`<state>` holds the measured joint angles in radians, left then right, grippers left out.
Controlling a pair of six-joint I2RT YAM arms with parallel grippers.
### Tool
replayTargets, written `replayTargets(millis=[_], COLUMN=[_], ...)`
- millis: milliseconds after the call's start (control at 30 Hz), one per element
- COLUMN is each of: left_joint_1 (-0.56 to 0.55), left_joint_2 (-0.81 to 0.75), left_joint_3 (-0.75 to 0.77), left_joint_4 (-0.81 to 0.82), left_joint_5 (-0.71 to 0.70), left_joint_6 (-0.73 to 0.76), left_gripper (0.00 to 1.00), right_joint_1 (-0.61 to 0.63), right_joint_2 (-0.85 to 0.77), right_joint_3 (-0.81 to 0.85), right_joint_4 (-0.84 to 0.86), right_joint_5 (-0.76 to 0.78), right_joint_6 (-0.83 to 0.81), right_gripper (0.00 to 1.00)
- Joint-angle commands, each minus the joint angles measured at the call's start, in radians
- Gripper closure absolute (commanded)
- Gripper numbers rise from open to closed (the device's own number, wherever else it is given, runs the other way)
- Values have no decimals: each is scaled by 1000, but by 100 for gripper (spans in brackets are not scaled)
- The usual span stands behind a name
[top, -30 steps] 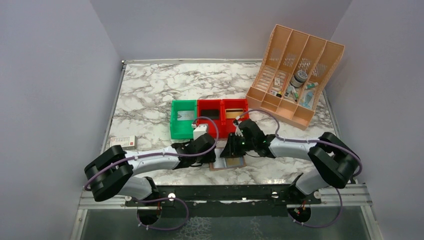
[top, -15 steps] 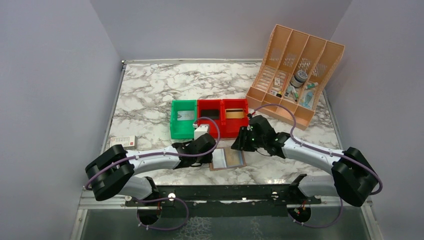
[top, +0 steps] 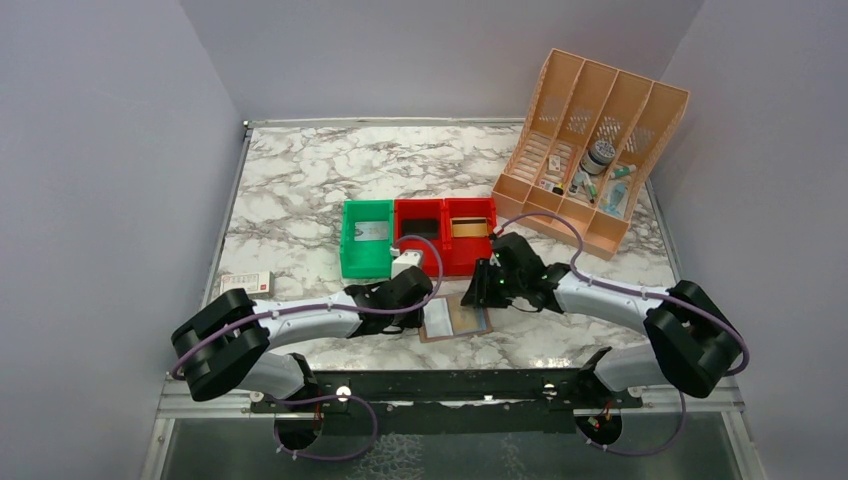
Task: Take the credit cards out of the card holder
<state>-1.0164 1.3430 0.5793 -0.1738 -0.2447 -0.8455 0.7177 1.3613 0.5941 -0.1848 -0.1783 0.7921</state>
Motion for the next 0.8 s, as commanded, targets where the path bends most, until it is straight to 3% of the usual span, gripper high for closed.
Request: replayTargets(millis=[0, 500, 633, 767], left_joint_1=[1, 1, 1, 1], left_joint_2=[19, 49, 48, 41], left_joint_3=[30, 51, 51, 53], left_joint_4=[-7, -8, -10, -16], left_joint_5=[45, 61, 61, 55], left_joint_6=[29, 48, 49, 51], left_gripper=[70, 75, 76, 76], right_joint_1=[0, 0, 0, 0], right_joint_2=[25, -18, -42, -79], right_joint_3=[-18, -45, -44, -13], right_joint_4=[30, 147, 124, -7], right_joint_5=[-52, -181, -155, 6], right_joint_6=[1, 51, 47, 21], right_gripper=[62, 65, 65, 63])
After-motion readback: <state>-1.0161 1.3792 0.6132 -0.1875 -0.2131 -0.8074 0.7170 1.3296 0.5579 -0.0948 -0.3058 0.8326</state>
